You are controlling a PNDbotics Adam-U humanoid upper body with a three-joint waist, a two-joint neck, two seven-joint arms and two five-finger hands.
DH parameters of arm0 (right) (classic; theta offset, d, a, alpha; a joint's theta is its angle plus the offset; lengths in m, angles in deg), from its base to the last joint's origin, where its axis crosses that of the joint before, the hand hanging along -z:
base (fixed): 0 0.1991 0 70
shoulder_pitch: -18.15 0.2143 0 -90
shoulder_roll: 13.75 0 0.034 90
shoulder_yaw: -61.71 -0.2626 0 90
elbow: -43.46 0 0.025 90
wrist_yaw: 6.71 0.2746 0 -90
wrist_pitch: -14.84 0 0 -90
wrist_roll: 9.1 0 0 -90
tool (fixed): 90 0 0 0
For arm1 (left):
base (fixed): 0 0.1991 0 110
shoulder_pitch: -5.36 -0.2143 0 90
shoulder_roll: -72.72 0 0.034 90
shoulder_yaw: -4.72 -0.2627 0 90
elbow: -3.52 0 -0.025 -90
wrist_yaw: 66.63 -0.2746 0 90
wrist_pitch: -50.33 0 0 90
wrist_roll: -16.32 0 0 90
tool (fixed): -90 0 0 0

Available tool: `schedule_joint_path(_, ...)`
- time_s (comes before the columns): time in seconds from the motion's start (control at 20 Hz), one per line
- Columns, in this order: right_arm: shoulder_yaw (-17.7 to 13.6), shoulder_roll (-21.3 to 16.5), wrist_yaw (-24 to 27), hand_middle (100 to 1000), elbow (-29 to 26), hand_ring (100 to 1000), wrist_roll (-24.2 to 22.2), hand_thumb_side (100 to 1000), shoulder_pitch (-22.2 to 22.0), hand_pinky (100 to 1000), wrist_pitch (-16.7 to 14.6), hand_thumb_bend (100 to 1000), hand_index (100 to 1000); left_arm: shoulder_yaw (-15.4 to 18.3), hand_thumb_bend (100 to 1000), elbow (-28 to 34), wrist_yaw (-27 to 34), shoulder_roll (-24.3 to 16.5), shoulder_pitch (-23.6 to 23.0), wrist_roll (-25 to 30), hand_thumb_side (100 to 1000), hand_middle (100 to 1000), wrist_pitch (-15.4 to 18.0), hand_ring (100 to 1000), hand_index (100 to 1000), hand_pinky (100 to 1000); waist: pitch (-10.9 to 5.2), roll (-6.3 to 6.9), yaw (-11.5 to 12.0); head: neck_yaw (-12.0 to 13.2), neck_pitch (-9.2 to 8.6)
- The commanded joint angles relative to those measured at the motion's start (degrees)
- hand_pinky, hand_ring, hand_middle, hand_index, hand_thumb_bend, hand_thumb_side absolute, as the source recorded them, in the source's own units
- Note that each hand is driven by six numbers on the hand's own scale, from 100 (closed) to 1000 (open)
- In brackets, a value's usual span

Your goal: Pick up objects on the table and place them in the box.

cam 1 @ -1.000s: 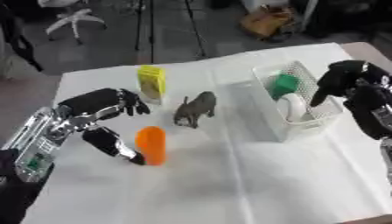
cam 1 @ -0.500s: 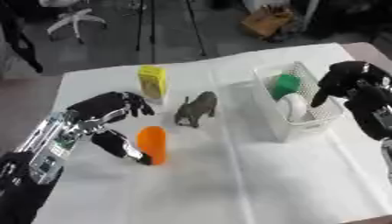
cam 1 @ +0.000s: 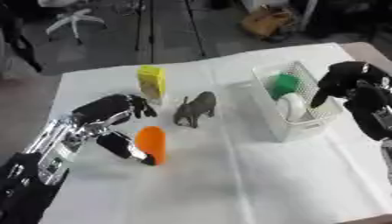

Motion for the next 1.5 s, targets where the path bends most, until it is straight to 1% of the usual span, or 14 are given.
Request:
schedule_joint_path(0.05,-0.24,-1.09,0.39,629,-1.26,529,-0.12,616,0.35,509,-0.10,293,827,0.38,985,0.31,-0.20,-0.44,1.21,0.46,577,670,0.22,648,798,644,-1.76,-1.01,-0.02,0.06,0.46)
schedule_joint_path(0.6,-0.20,-1.06,0.45,629,-1.25,529,-0.18,616,0.43,509,-0.04,295,826,-0.02,988,-1.16,-0.56,0.42,1.16,-0.83,574,663,0.99,640,793,637,-1.73,-0.93,-0.32,0.17,0.40)
schedule_joint_path(0.75,-0.19,-1.04,0.42,629,-1.25,528,-0.21,617,0.40,509,-0.05,296,826,0.01,977,-1.32,-0.93,0.63,1.12,-1.36,569,655,0.87,628,787,628,-1.69,-0.96,-0.36,0.15,0.44)
schedule_joint_path(1.2,-0.14,-0.96,0.43,629,-1.28,528,-0.31,617,0.46,509,-0.13,295,826,-0.03,962,-3.04,-3.40,1.54,1.15,-2.55,559,641,0.96,612,779,616,-1.59,-1.09,-0.47,0.19,0.37)
schedule_joint_path(1.25,-0.14,-0.96,0.43,629,-1.28,527,-0.30,618,0.46,509,-0.13,295,827,0.01,951,-3.23,-3.75,1.63,1.13,-2.72,552,632,0.96,599,773,597,-1.57,-1.10,-0.49,0.17,0.37)
schedule_joint_path(1.5,-0.13,-0.90,0.37,629,-1.27,527,-0.37,618,0.44,509,-0.13,295,827,0.27,936,-4.42,-5.55,2.08,0.98,-4.27,544,623,0.58,589,765,586,-1.48,-1.11,-0.63,0.11,0.44)
